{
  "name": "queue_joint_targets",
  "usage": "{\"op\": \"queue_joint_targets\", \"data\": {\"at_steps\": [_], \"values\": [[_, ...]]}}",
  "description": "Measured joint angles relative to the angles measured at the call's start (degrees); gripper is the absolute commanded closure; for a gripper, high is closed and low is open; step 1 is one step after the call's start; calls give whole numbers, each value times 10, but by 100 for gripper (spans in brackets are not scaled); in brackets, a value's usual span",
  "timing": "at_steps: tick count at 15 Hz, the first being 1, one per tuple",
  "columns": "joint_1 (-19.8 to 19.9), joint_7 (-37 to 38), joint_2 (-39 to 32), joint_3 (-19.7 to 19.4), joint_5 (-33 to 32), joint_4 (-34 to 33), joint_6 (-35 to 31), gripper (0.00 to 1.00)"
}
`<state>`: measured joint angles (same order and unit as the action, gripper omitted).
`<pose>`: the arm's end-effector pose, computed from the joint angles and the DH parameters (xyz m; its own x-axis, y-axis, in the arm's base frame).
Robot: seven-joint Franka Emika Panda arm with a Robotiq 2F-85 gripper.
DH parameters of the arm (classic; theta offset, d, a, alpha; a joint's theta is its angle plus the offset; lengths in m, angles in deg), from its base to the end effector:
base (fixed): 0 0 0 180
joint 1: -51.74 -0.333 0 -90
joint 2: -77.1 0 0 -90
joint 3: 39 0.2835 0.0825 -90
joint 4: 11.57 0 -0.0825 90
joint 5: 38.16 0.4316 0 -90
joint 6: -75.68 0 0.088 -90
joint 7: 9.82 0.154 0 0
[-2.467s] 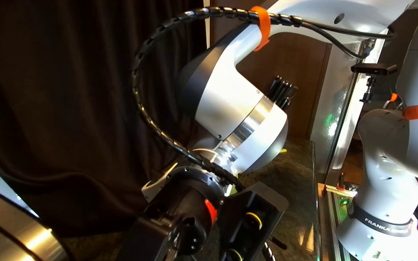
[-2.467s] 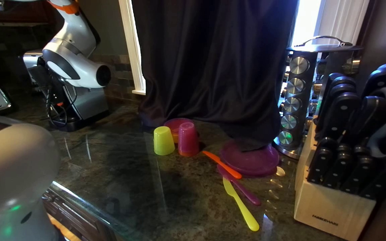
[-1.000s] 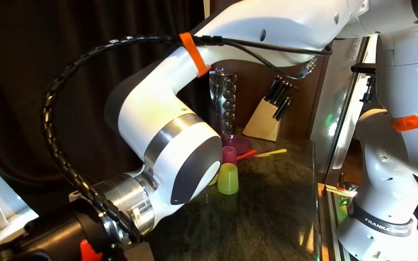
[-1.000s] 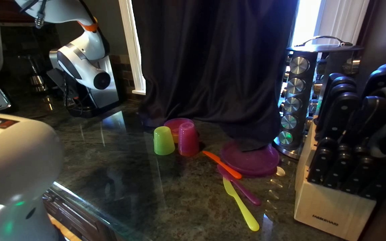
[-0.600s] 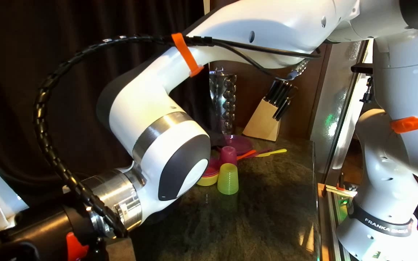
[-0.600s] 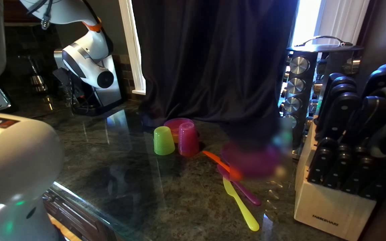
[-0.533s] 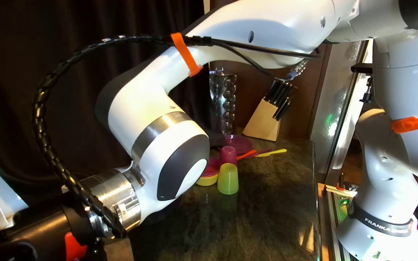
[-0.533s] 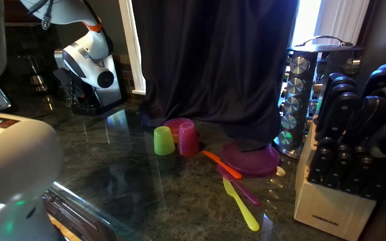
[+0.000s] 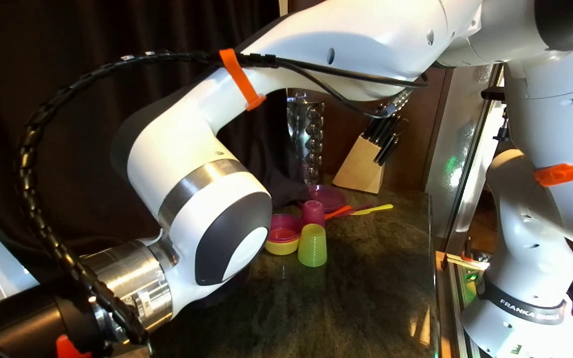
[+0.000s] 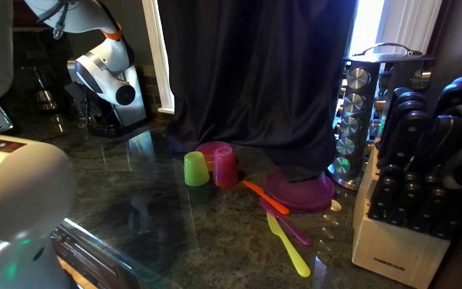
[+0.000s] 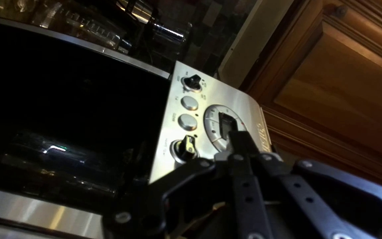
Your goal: Move the machine to the left
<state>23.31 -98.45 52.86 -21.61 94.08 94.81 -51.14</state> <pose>0.4800 0.5508 0.2887 0.8646 -0.1965 0.4625 0.4740 0.0134 -0.8804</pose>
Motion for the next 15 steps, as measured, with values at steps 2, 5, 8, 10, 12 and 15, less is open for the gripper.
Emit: {"op": "queue_joint_targets", "data": {"at_steps": [2,5,8,10,12,15], "values": [[-4,-1,-6,-1,0,-11,-11,100],[-12,-6,-15,-4,0,-29,-30,100],[-17,-12,-22,-7,0,-43,-40,100],[-20,-16,-26,-9,0,-49,-42,100],[-21,-18,-30,-11,0,-54,-43,100],[-22,-18,-36,-11,0,-63,-43,100]]}}
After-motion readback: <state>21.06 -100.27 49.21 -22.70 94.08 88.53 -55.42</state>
